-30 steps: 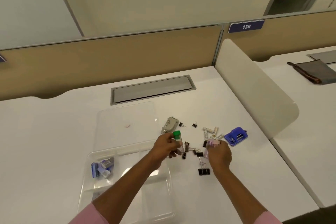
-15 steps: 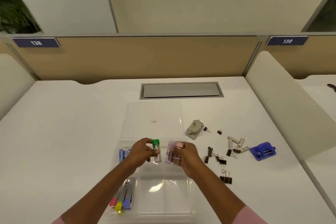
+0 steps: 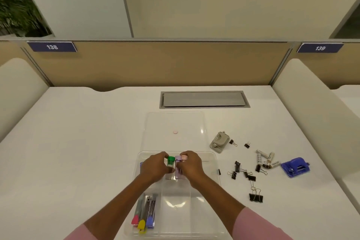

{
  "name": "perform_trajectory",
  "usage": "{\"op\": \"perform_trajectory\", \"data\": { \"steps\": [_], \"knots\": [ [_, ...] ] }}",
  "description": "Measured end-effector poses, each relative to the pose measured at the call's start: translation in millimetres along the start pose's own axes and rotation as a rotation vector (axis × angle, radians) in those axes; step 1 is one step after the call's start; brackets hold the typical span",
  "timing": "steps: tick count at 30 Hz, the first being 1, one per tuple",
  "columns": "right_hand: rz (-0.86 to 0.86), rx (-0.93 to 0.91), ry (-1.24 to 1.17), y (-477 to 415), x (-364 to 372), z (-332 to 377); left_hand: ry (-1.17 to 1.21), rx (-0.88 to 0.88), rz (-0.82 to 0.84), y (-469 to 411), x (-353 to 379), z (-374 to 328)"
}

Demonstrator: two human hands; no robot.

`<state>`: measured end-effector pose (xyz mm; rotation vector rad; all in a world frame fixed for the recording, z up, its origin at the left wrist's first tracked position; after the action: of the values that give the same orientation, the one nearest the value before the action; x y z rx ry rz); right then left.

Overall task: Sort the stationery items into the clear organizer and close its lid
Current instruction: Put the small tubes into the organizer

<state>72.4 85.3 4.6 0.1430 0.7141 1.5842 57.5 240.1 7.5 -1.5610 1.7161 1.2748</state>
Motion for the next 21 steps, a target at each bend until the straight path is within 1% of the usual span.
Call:
{"op": "perform_trajectory", "data": {
  "steps": [2, 5, 9, 12, 16, 21],
  "knots": [
    [-0.039, -0.035, 0.108, 0.7, 2.9, 2.0, -0.126, 0.051, -0.034, 0.3, -0.6, -7.6],
    [-0.069, -0.071, 0.24, 0.9, 8.0, 3.4, -0.222, 0.103, -0.058, 1.7, 0.8, -15.7],
    [-0.098, -0.052, 0.305, 1.6, 11.7, 4.3, -0.313, 0.143, -0.042, 1.8, 0.4, -22.6],
    [-0.08, -0.045, 0.377, 0.6, 14.5, 5.8, -0.363, 0.167, -0.02, 1.5, -1.2, -26.6],
    [-0.06, -0.024, 0.373, -0.1, 12.7, 5.0, -0.413, 0.195, -0.007, 1.0, -0.4, -27.6],
    [-0.052, -0.026, 0.233, 2.0, 1.9, 4.2, -0.306, 0.218, -0.046, -2.9, 2.1, -28.0]
  ]
}}
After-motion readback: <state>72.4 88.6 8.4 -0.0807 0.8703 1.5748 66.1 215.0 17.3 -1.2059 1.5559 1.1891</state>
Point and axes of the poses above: each hand's wrist, its own y-axis away from the middle knuckle, its own x-axis out of the palm, z = x × y, the point moved 8 cm from there along -y, towards the middle knuckle, and after that the axes turned 4 degrees about x, right-handed, at the moved point
